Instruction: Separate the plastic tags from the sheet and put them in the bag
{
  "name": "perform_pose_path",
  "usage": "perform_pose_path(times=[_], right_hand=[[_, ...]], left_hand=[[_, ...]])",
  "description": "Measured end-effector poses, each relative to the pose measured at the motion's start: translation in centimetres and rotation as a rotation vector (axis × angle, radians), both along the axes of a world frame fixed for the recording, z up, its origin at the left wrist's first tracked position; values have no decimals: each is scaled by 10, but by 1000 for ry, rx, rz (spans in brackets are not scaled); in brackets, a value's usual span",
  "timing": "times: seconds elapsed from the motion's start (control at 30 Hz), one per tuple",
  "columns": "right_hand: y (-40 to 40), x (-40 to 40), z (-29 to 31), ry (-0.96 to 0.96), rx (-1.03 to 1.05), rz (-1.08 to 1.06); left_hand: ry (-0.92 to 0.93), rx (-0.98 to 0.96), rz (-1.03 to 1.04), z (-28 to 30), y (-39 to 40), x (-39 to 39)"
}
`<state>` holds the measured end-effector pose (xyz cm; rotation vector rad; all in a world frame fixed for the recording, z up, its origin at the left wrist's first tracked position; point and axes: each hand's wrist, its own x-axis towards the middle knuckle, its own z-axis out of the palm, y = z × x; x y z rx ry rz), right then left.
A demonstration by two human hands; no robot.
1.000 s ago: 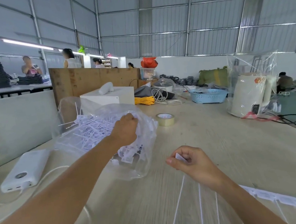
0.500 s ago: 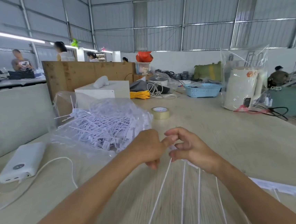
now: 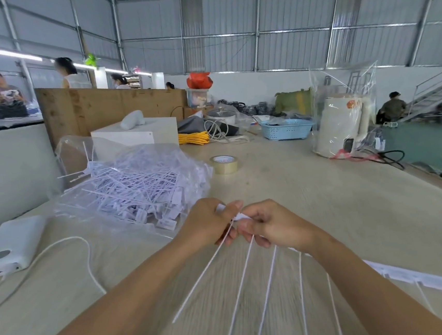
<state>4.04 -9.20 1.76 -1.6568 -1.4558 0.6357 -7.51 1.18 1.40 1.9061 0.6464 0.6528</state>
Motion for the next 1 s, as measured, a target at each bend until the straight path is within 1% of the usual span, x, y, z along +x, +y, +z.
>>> perform_pose_path(times=[0.1, 0.17, 0.23, 0.27, 0.33, 0.37, 0.4, 0.5, 0.67, 0.77, 0.8, 0.87, 0.9, 0.93, 1.0], right_hand=[[4, -2, -7, -39, -7, -34], [7, -3, -11, -87, 46, -57], [9, -3, -12, -158, 104, -71], [10, -2, -14, -227, 114, -74], [11, -1, -16, -425, 77, -68], [12, 0, -18, -482, 57, -55], [12, -1, -18, -469, 59, -35], [10, -10, -10, -250, 132, 43], [9, -25, 3, 12, 207, 165], [8, -29, 4, 56, 144, 234], [6, -25, 4, 51, 113, 235], [0, -10, 1, 69, 64, 177], [-3, -2, 0, 100, 62, 127], [-5, 4, -2, 130, 76, 72], [-5, 11, -6, 154, 120, -5]], left_hand=[[76, 59, 18, -2, 0, -2], [115, 106, 50, -1, 1, -2], [152, 110, 58, 2, 2, -3], [177, 94, 51, 4, 1, -4], [255, 71, 25, 7, 0, -7], [308, 78, 14, 9, 0, -9], [356, 92, 2, 12, 0, -11], [438, 98, -67, 28, 2, -19], [460, -109, -252, 54, 11, -41], [468, -154, -385, 63, 13, -59], [444, -141, -435, 65, 16, -68], [327, -169, -547, 71, 28, -91], [285, -197, -554, 75, 36, -102], [280, -190, -490, 77, 45, -110], [359, -37, -225, 78, 69, -117]])
